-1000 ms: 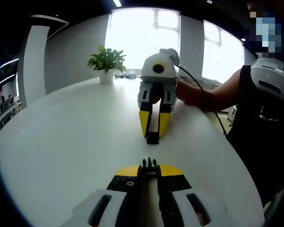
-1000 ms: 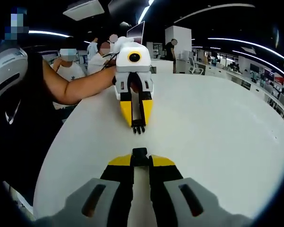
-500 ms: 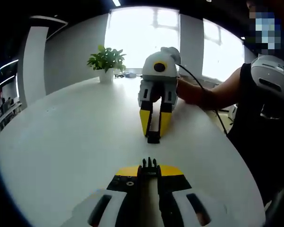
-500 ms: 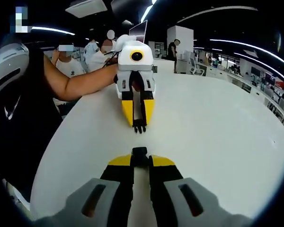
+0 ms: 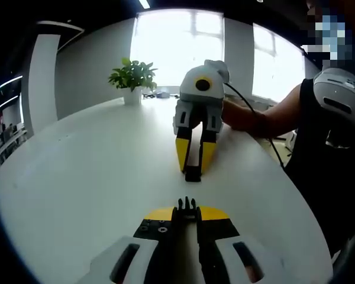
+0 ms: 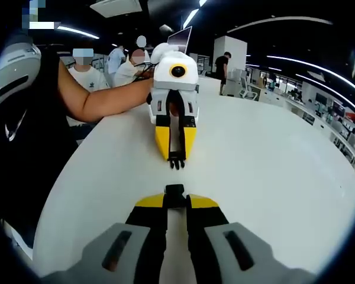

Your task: Snap the two parts of the plastic buckle together until the buckle closes and remains connected.

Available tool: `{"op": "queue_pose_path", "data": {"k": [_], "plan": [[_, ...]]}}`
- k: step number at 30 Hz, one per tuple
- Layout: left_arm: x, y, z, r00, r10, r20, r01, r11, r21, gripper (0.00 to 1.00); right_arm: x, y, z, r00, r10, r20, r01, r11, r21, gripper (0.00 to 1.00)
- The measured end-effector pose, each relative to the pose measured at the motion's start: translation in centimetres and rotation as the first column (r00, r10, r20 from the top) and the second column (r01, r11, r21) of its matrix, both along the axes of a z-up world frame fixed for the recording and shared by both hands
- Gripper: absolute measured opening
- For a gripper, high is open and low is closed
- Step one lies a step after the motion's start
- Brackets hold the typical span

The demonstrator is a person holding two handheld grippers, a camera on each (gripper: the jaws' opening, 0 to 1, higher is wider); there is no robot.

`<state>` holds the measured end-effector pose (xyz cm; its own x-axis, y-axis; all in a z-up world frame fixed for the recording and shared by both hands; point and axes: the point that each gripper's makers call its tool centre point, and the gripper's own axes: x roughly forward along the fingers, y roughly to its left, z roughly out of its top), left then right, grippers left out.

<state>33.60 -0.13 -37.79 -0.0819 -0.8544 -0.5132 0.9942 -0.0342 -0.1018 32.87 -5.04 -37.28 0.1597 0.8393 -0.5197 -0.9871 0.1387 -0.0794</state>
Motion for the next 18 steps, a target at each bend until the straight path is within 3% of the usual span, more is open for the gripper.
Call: {"op": "queue_pose_path", "data": {"k": [18], "plan": [[-0.06,-0.36,0.05,1.000,0.001,-0.002,-0.001,1.000,-0.013,0.10,0.17,0.12,0.07,1.000,0.002,-0.003,-0.002,1.000,0.024,0.10]]}}
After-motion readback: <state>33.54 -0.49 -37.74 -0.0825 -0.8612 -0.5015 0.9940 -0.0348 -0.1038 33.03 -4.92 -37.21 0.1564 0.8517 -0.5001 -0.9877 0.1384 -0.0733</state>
